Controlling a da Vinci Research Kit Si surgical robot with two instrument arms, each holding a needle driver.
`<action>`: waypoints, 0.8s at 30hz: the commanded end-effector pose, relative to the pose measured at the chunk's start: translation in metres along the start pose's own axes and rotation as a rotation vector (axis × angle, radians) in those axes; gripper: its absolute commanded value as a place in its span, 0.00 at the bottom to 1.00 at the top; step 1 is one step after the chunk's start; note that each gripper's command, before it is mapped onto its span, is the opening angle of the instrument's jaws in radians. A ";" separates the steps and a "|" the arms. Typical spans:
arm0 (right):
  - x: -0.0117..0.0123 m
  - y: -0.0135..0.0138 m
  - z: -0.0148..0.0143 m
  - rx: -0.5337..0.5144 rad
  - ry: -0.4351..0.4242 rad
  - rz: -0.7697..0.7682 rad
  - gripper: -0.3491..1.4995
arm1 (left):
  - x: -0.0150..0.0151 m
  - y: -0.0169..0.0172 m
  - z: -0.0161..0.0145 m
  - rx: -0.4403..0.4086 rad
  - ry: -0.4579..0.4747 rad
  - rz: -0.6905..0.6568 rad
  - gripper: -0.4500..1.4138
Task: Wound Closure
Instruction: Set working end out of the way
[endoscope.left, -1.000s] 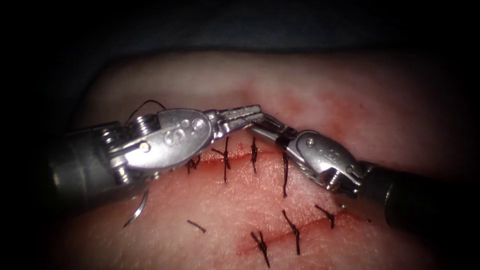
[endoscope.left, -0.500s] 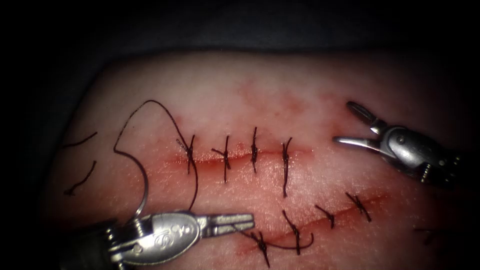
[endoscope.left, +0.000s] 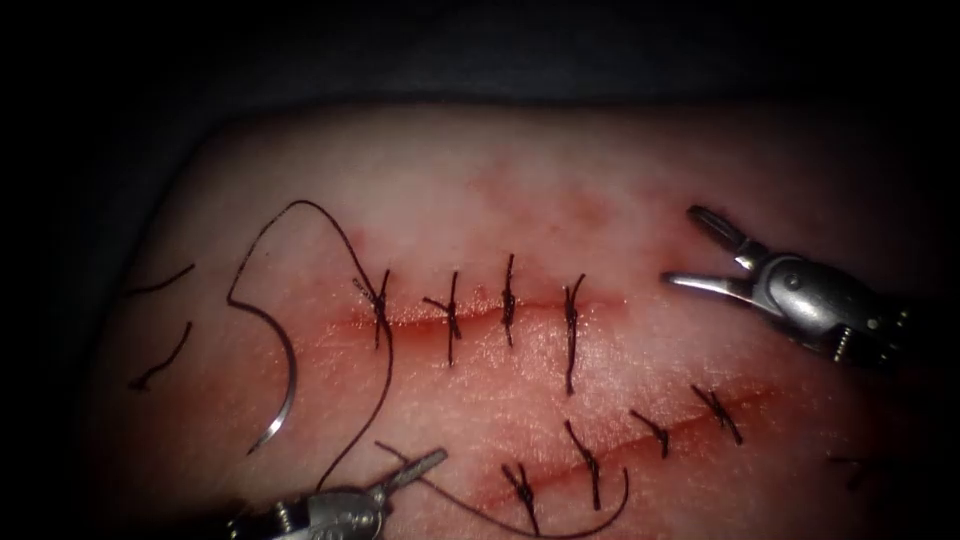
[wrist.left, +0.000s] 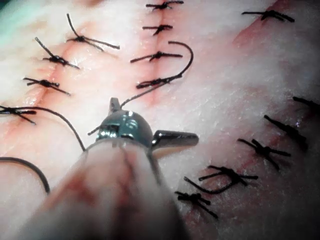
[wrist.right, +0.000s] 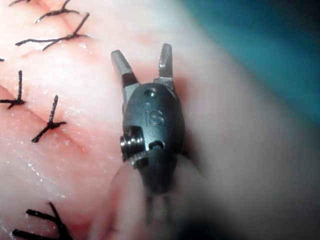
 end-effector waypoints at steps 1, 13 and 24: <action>-0.0002 -0.0005 0.0013 0.004 -0.001 -0.003 0.55 | -0.0003 -0.0004 -0.0007 -0.022 -0.042 0.009 0.96; -0.0007 -0.0005 0.0011 0.015 -0.016 -0.010 0.51 | 0.0053 0.0000 -0.0107 -0.055 0.023 0.035 0.91; -0.0011 -0.0011 0.0013 0.021 -0.028 -0.017 0.44 | 0.0080 -0.0016 -0.0123 -0.030 0.096 0.093 0.79</action>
